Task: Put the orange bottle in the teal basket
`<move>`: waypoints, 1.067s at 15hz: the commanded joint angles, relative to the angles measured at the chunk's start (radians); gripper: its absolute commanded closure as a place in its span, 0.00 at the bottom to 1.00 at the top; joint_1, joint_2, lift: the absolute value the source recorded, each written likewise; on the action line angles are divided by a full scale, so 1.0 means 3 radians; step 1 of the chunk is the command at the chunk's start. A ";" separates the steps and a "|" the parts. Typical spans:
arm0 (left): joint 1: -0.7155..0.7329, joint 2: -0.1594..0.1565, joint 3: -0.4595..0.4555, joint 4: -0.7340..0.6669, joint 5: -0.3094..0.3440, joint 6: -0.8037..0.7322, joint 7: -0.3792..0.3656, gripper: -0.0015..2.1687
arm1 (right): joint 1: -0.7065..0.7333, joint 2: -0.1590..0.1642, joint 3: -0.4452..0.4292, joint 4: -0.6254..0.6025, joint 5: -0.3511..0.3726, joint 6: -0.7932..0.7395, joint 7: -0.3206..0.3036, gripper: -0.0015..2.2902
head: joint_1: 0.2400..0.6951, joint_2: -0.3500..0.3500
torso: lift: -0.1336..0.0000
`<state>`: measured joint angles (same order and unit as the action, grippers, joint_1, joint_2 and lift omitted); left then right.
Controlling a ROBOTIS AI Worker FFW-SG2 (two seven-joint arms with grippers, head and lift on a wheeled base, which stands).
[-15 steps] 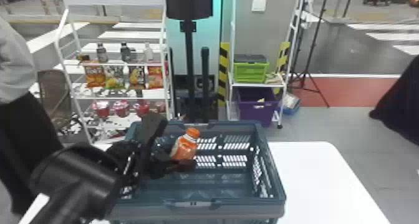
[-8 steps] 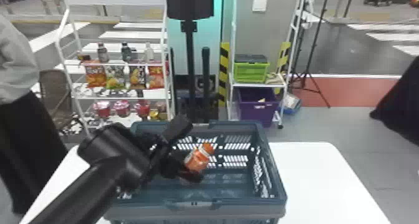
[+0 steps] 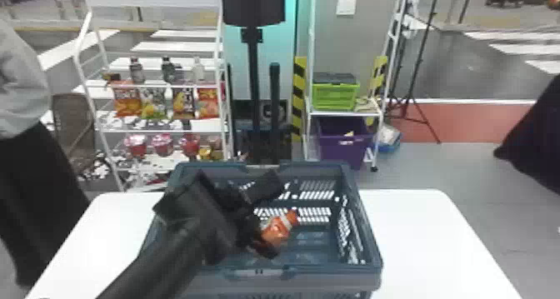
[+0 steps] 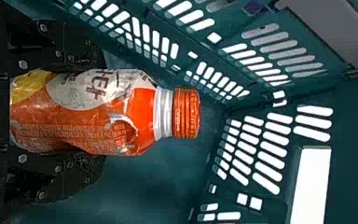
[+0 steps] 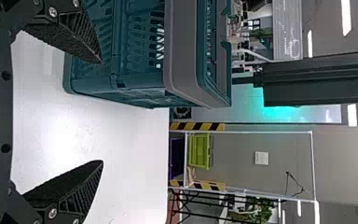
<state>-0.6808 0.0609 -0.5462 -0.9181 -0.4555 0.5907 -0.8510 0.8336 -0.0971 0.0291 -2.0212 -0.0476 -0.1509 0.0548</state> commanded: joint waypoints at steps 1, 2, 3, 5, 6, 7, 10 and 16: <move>-0.0006 -0.0045 0.0006 0.0100 -0.0133 -0.0069 -0.0032 0.28 | 0.0003 0.0007 0.0000 0.0003 0.0000 0.0000 0.0001 0.06 | 0.57 0.50 | 1.00; -0.0011 -0.0055 0.0006 0.0135 -0.0154 -0.0079 -0.0032 0.28 | -0.0002 0.0007 0.0000 0.0003 0.0010 0.0000 -0.0004 0.06 | 0.57 0.50 | 1.00; -0.0011 -0.0055 0.0006 0.0151 -0.0154 -0.0089 -0.0042 0.27 | 0.0003 0.0012 0.0000 0.0003 0.0015 0.0000 -0.0004 0.06 | 0.57 0.50 | 1.00; -0.0011 -0.0055 0.0006 0.0156 -0.0179 -0.0089 -0.0047 0.25 | 0.0003 0.0012 0.0005 0.0003 0.0015 0.0000 0.0001 0.06 | 0.57 0.50 | 1.00; -0.0011 -0.0050 0.0011 0.0156 -0.0179 -0.0089 -0.0052 0.25 | 0.0003 0.0012 0.0000 0.0003 0.0015 0.0000 -0.0004 0.06 | 0.57 0.50 | 1.00; -0.0011 -0.0050 0.0011 0.0156 -0.0179 -0.0089 -0.0052 0.25 | 0.0003 0.0012 0.0000 0.0003 0.0015 0.0000 -0.0004 0.06 | 0.57 0.50 | 1.00; 0.0009 -0.0050 0.0031 0.0130 -0.0179 -0.0079 -0.0016 0.16 | 0.0003 0.0017 0.0000 -0.0002 0.0020 0.0000 -0.0004 0.06 | 0.57 0.50 | 1.00; 0.0117 -0.0029 0.0195 -0.0120 -0.0179 -0.0008 -0.0027 0.11 | 0.0013 0.0012 0.0000 -0.0007 0.0015 0.0000 0.0001 0.06 | 0.57 0.50 | 1.00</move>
<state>-0.6616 0.0477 -0.5069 -0.9141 -0.5093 0.5730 -0.8549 0.8371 -0.0923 0.0291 -2.0232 -0.0414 -0.1510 0.0548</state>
